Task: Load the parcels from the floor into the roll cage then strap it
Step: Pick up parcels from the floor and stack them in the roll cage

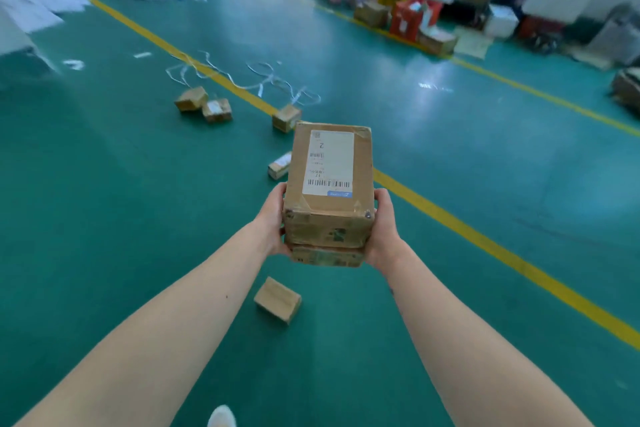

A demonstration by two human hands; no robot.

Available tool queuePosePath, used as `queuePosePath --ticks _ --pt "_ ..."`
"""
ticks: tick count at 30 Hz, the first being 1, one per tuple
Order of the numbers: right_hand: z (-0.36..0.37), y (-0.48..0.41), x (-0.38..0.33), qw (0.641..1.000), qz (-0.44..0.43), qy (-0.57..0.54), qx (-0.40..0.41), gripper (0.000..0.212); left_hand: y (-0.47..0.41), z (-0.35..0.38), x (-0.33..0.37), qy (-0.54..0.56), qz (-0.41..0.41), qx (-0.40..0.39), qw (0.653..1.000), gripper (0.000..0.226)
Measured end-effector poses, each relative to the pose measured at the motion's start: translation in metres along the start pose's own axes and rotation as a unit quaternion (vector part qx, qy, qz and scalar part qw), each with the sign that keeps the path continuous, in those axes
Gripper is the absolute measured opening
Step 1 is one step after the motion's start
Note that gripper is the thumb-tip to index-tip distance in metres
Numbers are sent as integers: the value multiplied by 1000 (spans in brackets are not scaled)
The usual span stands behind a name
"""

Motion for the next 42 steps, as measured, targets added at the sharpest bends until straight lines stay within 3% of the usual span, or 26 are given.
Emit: queuePosePath --ticks 4,13,22,29,36,42 --pt "90 0 -32 998 -5 36 -58 68 35 -56 61 34 55 30 997 51" --pt "337 16 -54 982 -1 111 -152 54 120 -241 190 106 154 107 977 52" --pt "602 42 -16 945 3 200 -258 53 205 -465 285 146 218 209 942 51" --pt "764 52 17 908 24 250 -334 55 248 -603 326 201 225 270 914 52" --pt "921 34 45 853 21 333 -401 51 276 -720 368 272 248 355 859 47" --pt "1061 38 63 785 33 385 -484 51 313 -813 407 348 291 425 783 57"
Point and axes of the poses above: each hand's wrist, its own y-axis away from the middle knuckle, its own z-axis out of the palm, x = y × z, the point moved 8 cm from there along -y, towards the middle knuckle, and after that the axes turned 9 degrees about y, right-handed, at the moved point
